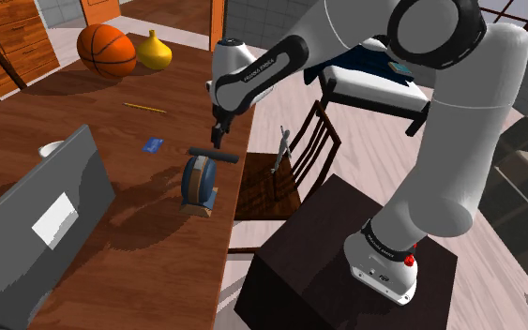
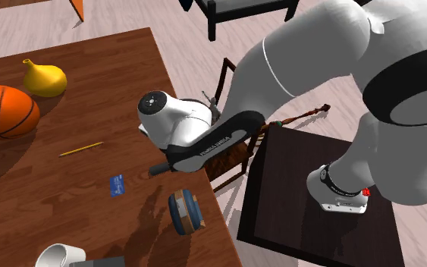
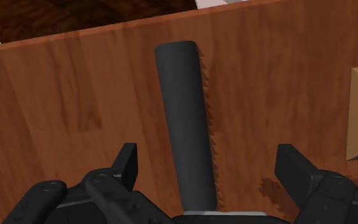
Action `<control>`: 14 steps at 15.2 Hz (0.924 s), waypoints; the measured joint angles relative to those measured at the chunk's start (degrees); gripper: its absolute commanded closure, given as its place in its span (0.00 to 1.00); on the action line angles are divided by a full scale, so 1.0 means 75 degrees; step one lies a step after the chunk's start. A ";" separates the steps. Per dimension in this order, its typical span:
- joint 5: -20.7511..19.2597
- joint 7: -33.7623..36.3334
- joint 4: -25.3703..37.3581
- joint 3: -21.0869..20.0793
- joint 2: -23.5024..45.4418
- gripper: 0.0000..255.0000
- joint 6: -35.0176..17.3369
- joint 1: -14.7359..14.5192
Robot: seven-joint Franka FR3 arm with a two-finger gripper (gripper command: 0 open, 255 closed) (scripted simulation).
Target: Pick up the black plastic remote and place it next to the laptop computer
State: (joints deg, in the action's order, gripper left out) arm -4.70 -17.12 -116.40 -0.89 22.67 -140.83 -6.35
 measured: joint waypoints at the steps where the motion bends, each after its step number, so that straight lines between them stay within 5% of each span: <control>1: -0.0069 -0.0041 0.0296 0.0000 0.0314 0.00 -0.0026 -0.0031; 6: -0.0329 -0.0158 0.1329 0.0011 0.1473 0.00 -0.0193 -0.0187; 14: -0.0391 -0.0154 0.1518 0.0057 0.2114 0.00 -0.0652 -0.0183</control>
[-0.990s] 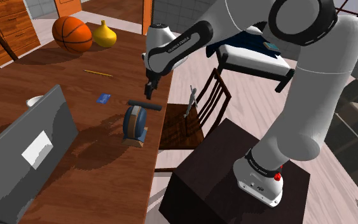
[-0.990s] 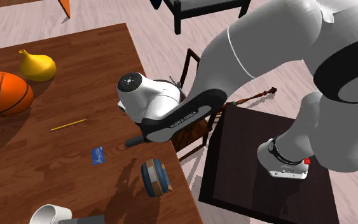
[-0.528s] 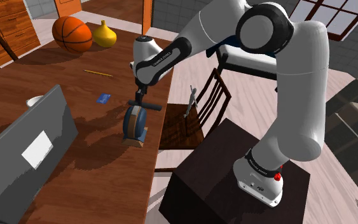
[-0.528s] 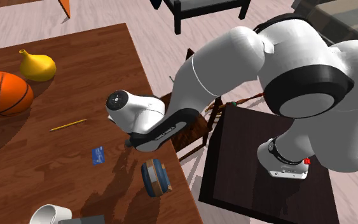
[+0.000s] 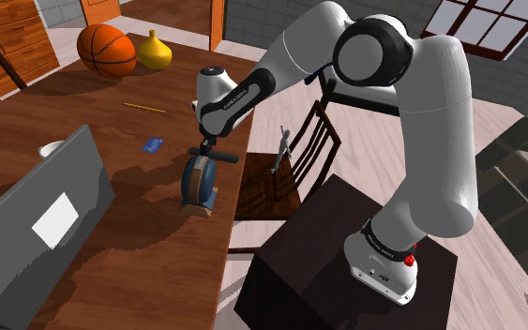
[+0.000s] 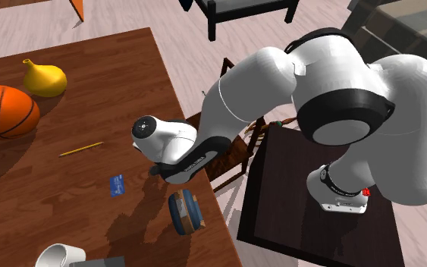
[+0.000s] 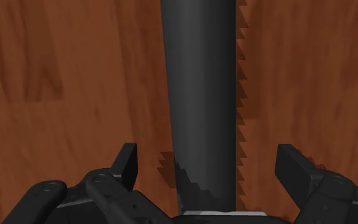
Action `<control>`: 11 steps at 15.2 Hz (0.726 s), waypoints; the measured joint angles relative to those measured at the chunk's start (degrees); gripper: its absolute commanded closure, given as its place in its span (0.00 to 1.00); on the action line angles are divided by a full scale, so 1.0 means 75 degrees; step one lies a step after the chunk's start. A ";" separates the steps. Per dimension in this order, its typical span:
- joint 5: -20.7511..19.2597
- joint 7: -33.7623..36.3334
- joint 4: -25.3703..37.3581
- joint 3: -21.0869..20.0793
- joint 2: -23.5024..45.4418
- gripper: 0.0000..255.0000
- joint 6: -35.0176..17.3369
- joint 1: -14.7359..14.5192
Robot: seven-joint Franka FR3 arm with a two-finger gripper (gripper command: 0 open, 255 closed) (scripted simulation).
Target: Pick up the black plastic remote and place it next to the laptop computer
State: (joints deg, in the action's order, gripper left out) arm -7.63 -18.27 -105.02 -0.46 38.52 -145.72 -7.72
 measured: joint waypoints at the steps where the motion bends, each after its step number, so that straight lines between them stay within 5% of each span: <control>1: -0.0001 -0.0001 0.0007 0.0001 0.0016 0.00 -0.0010 0.0002; 5: -0.0001 -0.0003 0.0015 0.0002 0.0029 0.00 -0.0018 0.0004; 6: -0.0001 -0.0003 0.0015 0.0002 0.0029 1.00 -0.0018 0.0004; 11: 0.0002 0.0005 -0.0017 -0.0016 -0.0011 1.00 -0.0028 -0.0014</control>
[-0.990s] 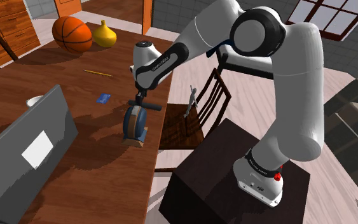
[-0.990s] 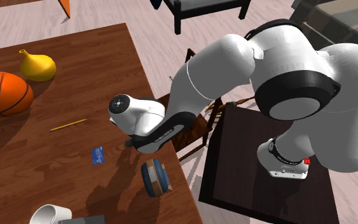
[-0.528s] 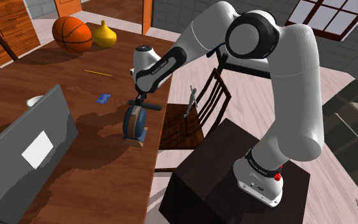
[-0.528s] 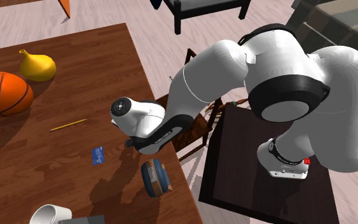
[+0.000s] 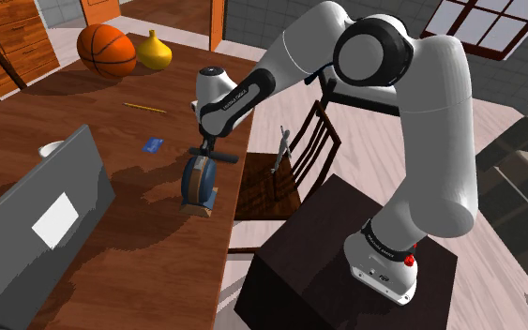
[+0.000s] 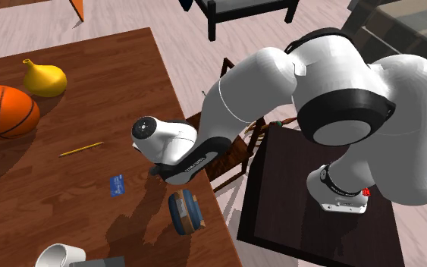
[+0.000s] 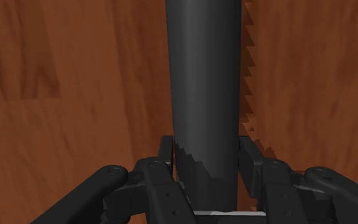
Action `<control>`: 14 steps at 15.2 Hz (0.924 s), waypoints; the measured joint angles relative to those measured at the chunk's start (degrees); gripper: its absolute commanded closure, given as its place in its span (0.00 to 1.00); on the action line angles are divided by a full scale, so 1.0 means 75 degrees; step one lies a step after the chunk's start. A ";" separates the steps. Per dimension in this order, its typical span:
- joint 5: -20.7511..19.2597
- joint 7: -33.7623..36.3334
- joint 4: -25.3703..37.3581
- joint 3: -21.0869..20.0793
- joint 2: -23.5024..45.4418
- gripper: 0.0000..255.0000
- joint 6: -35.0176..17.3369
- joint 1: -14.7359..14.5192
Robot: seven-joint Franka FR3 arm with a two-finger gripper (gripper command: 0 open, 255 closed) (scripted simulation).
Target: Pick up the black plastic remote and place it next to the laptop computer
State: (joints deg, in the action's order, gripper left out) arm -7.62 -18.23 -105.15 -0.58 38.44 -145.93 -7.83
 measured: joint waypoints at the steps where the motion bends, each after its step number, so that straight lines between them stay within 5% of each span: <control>1: -0.0001 0.0003 0.0001 0.0002 0.0001 1.00 0.0001 -0.0001; 14: 0.0053 -0.0089 -0.0073 -0.0029 -0.0596 1.00 0.0539 0.0055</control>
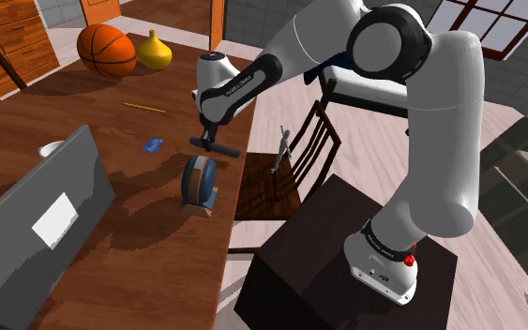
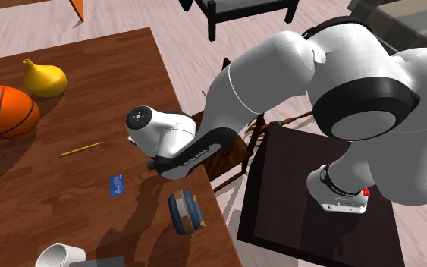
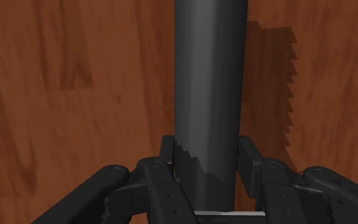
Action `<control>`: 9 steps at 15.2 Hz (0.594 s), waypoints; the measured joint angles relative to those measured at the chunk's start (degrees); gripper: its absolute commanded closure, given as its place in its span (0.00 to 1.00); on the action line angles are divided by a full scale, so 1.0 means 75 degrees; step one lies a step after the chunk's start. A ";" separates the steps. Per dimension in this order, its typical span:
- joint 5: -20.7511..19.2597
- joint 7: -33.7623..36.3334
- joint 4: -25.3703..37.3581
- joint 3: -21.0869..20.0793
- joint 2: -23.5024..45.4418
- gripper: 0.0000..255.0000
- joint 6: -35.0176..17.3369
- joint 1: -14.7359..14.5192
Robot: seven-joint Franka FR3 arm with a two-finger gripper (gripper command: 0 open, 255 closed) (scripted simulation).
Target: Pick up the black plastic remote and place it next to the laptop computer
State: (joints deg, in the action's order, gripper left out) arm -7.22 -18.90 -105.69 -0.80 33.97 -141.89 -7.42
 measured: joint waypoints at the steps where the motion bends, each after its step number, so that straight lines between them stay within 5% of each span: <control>1: 0.0004 0.0000 -0.0055 -0.0005 -0.0093 1.00 0.0037 -0.0002; 9: 0.0067 -0.0070 -0.0017 -0.0049 -0.0665 1.00 0.0648 0.0014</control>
State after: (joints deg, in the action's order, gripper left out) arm -6.72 -19.43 -105.82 -1.17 28.98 -137.03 -7.31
